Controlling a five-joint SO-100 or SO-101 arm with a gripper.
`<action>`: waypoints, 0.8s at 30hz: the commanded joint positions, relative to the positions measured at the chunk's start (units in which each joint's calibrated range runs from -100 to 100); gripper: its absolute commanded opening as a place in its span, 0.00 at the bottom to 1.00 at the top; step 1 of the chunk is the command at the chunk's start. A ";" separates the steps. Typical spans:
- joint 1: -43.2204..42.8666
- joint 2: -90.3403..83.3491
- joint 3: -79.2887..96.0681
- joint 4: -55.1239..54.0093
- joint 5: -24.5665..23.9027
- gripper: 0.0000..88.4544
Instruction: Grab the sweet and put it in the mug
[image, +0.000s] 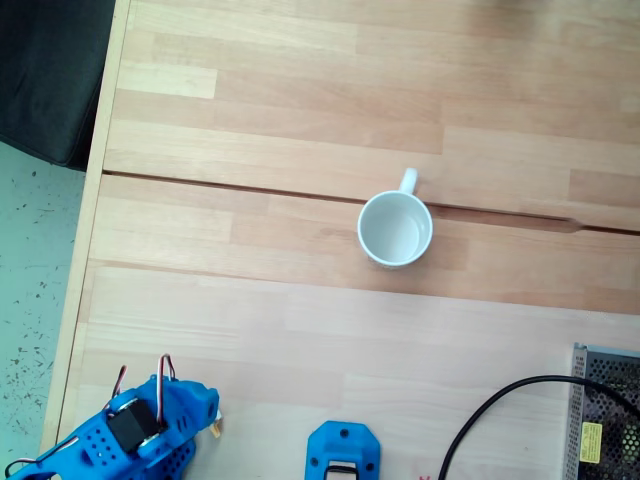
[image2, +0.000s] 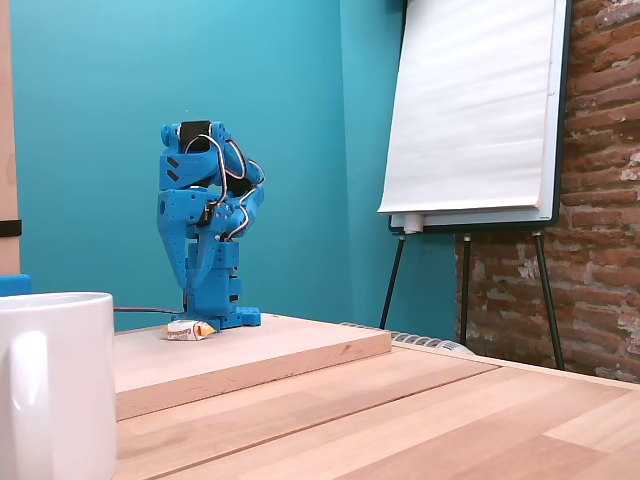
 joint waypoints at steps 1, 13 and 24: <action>0.59 0.47 -4.63 2.80 0.10 0.07; -0.21 23.28 -24.79 5.06 -3.42 0.07; -0.28 37.82 -30.77 4.82 -4.88 0.07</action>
